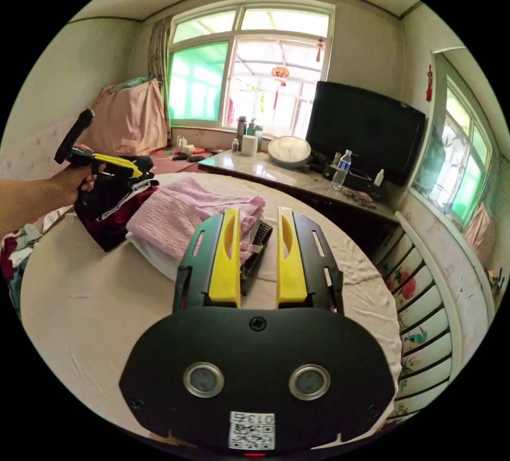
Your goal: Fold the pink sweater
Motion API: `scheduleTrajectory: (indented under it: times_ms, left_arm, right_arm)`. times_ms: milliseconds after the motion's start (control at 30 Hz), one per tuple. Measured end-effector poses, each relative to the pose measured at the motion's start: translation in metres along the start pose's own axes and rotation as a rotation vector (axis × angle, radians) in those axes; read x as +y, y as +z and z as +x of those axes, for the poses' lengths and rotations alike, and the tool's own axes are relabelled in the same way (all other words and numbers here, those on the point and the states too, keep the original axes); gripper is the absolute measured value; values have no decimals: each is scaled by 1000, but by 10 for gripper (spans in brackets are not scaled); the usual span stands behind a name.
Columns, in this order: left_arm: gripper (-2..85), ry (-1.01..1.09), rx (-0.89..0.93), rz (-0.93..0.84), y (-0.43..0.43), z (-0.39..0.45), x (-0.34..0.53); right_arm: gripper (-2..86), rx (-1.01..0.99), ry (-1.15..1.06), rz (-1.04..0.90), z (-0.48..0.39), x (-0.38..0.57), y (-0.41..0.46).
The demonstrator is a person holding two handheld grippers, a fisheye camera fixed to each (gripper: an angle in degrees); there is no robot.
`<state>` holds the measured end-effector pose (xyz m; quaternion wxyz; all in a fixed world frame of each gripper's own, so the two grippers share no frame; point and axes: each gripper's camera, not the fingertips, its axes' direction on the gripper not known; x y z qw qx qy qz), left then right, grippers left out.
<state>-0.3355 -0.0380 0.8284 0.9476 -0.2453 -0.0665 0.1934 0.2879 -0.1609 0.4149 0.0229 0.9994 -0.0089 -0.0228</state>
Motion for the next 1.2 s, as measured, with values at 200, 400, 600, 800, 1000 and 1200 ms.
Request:
scheduleTrajectory:
  times_ms: [200,400,600,800,1000,1200]
  left_arm:
    - [68,116,-95,21,-115,82,193]
    - [12,21,-195,-98,-233,117,383]
    - [-1,-123,-276,-132,-338,100,530]
    - [-2,-257,-397,-153,-434,63,653]
    - [13,-274,-889,-111,-516,13,762]
    - [118,-521,-840,-149,-559,-135,857]
  right_arm:
    - [69,-33,-197,163,-106,51,-131]
    - [29,-141,-381,258,-220,76,-215]
    - [6,-371,-486,343,-337,64,-264]
    - [2,-621,-476,420,-458,41,-300]
    - [12,-639,-648,306,-604,18,-294]
    - [152,-947,-651,-94,-720,-3,-223]
